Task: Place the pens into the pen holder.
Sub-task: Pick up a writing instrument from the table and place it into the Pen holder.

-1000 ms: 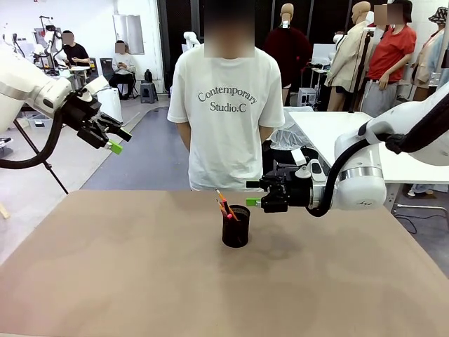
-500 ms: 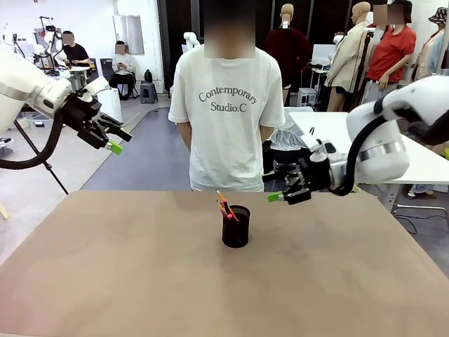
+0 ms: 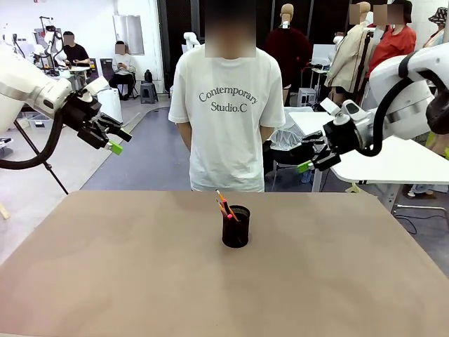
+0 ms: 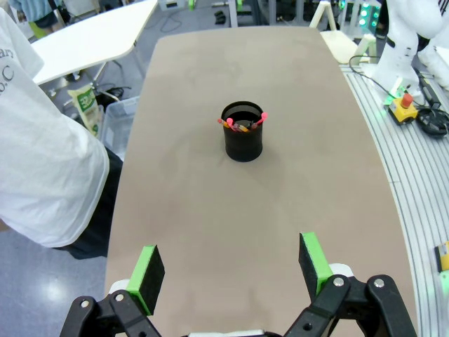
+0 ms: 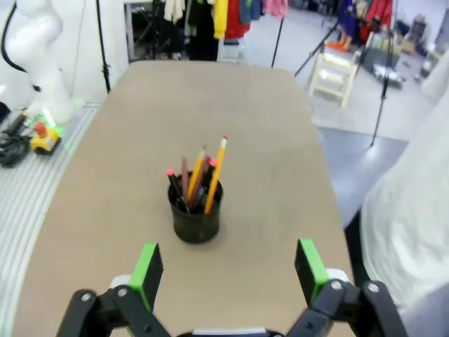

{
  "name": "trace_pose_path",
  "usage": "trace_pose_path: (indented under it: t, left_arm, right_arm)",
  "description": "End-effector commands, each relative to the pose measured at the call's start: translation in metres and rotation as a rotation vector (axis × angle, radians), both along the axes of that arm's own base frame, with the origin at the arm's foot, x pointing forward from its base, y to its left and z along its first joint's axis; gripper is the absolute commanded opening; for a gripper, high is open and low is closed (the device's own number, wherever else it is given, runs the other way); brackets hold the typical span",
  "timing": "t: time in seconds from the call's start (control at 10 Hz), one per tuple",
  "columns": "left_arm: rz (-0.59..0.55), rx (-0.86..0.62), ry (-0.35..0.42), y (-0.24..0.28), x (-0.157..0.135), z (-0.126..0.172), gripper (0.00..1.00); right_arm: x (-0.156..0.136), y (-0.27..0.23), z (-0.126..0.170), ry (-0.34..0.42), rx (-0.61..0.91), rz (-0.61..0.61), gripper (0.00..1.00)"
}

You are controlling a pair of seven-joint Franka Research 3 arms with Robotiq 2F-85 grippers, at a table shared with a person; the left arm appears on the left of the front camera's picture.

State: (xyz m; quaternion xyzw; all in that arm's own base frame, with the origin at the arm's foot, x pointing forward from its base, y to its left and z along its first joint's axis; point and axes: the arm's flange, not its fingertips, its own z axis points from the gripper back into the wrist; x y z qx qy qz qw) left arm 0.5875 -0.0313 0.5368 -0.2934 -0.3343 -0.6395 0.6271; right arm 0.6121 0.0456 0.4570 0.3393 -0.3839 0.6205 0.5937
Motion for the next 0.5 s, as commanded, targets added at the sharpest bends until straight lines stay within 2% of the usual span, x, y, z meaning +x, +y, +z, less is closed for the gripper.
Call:
trace_pose_path:
  t: [0.0,0.3,0.4]
  left_arm:
    - [0.005,-0.002,-0.001,0.0,-0.001,0.0,1.0]
    - [0.005,-0.002,-0.001,0.0,-0.001,0.0,1.0]
    - [0.005,-0.002,-0.001,0.0,-0.001,0.0,1.0]
  right_arm:
    - [0.026,-0.015,0.01,0.102,-0.062,-0.018,1.0]
    - [0.041,-0.038,0.045,0.163,-0.148,0.016,1.0]
    - [0.038,-0.043,0.054,0.156,-0.137,0.023,1.0]
